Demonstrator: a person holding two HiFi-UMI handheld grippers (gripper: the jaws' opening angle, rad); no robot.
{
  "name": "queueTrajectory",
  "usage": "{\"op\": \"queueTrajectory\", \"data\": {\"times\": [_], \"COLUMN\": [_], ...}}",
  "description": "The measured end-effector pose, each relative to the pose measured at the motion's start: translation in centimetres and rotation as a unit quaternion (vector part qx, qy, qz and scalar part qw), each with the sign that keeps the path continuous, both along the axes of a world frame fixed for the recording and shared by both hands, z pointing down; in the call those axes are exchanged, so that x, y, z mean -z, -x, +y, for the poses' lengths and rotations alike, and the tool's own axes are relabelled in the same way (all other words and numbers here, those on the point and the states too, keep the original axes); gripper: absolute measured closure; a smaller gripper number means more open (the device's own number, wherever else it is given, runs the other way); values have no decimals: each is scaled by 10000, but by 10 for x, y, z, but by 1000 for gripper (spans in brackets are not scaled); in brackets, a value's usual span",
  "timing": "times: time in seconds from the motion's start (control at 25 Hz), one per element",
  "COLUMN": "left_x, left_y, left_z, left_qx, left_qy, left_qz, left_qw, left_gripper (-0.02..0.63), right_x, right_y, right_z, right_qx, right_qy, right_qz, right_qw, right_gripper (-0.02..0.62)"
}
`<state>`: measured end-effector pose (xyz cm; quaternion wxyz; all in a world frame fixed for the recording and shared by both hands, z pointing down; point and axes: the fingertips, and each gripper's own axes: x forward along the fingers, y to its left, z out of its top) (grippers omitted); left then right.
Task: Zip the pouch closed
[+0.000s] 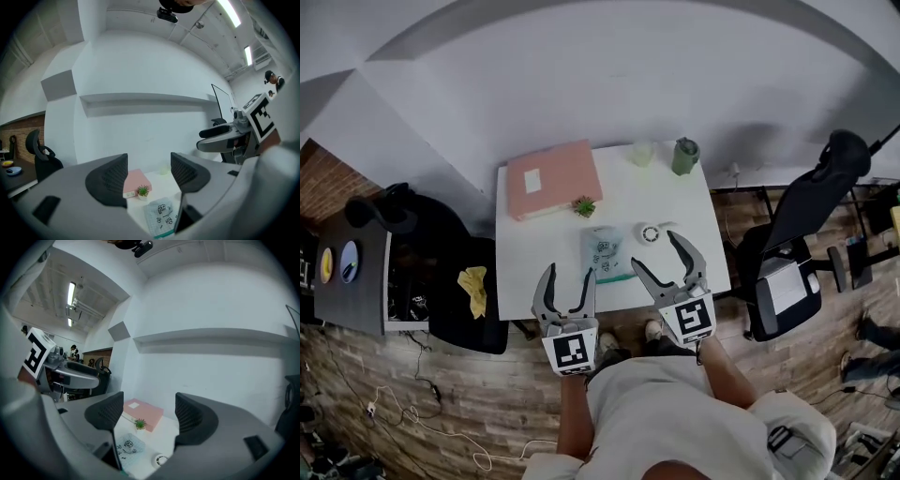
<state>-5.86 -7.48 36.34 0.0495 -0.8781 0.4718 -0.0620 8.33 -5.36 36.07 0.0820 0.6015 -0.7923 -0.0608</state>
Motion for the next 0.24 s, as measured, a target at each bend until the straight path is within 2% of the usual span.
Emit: {"op": "queueTrajectory", "data": {"times": [0.08, 0.24], "left_x": [0, -3], "left_y": [3, 11], "left_z": [-8, -26], "left_qx": [-113, -374], "left_qy": [-5, -83], "left_qz": [75, -92], "left_qw": [9999, 9992], "left_gripper": [322, 324], "right_x": [-4, -11], "right_y": [4, 14], "right_z": [-4, -18], "right_qx": [-145, -348], "right_qy": [49, 117], "right_qz": [17, 25], "right_qw": [9999, 9993], "right_gripper": [261, 262]}}
